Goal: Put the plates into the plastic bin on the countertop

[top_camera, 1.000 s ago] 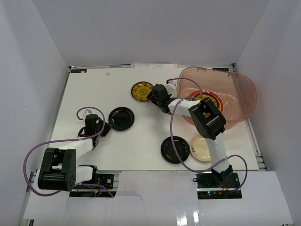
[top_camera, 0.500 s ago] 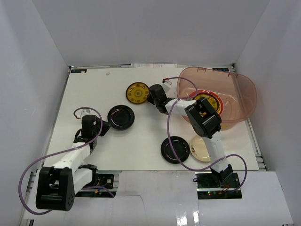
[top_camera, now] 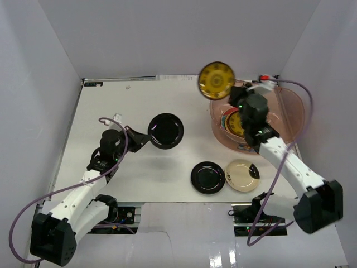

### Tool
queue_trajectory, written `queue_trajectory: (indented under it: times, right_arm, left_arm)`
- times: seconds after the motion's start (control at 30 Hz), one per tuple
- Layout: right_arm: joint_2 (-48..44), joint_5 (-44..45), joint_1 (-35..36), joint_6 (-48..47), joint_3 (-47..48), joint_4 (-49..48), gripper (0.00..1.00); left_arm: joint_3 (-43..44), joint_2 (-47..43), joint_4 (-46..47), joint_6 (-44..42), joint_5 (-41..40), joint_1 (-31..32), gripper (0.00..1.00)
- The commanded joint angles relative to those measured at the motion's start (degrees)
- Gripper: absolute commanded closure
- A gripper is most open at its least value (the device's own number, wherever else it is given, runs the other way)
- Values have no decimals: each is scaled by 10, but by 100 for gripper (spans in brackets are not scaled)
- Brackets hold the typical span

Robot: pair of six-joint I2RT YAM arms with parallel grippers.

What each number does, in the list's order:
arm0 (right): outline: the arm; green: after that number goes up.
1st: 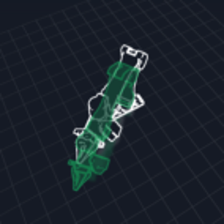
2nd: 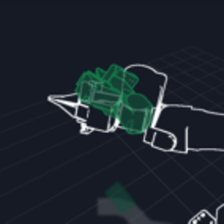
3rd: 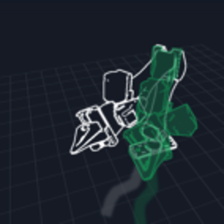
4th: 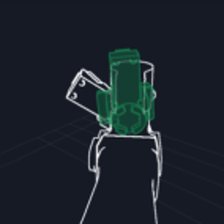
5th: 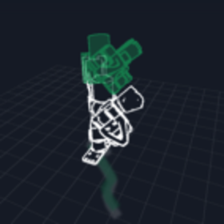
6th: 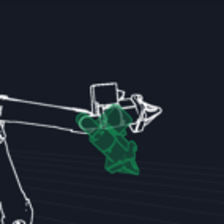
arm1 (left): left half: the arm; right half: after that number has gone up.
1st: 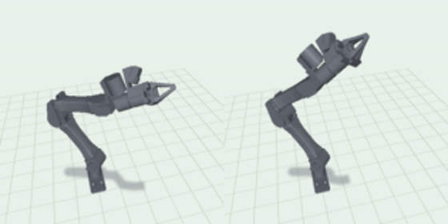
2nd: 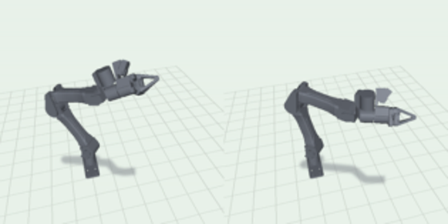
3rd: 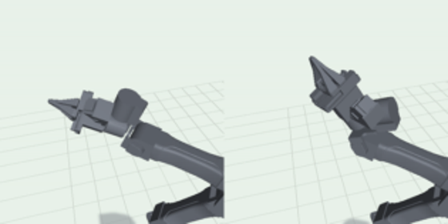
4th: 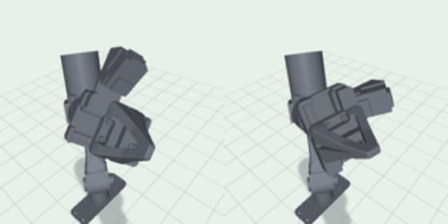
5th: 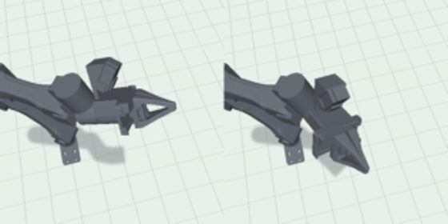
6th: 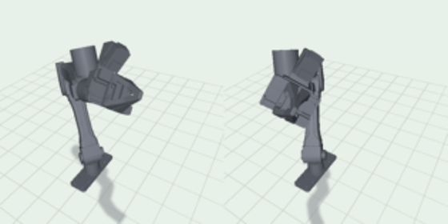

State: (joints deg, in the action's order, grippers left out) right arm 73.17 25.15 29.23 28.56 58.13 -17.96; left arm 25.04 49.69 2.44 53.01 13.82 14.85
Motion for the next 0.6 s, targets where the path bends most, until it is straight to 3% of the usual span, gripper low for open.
queue_trajectory:
  times: [0.0, 0.13, 0.3, 0.43, 0.47, 0.53, 0.57]
  right_arm:
    - [-79, 21, -109, -14, -126, 53, 92]
    - [-143, -60, -238, 6, -180, 92, 92]
    - [-122, -101, -282, 12, -204, 114, 92]
    - [-94, -127, -285, 33, -203, 131, 89]
    - [-97, -128, -302, 40, -203, 131, 70]
    - [-118, -149, -313, 44, -195, 136, 52]
    - [-129, -153, -315, 46, -189, 145, 34]
  left_arm:
    - [89, 17, 12, -7, -35, 105, 100]
    - [190, 93, -1, -39, -93, 200, 100]
    - [301, 185, -13, -84, -166, 283, 100]
    - [402, 273, -21, -99, -185, 302, 100]
    - [416, 285, -33, -100, -186, 304, 100]
    - [458, 310, -50, -100, -188, 305, 100]
    - [474, 338, -57, -99, -187, 305, 100]
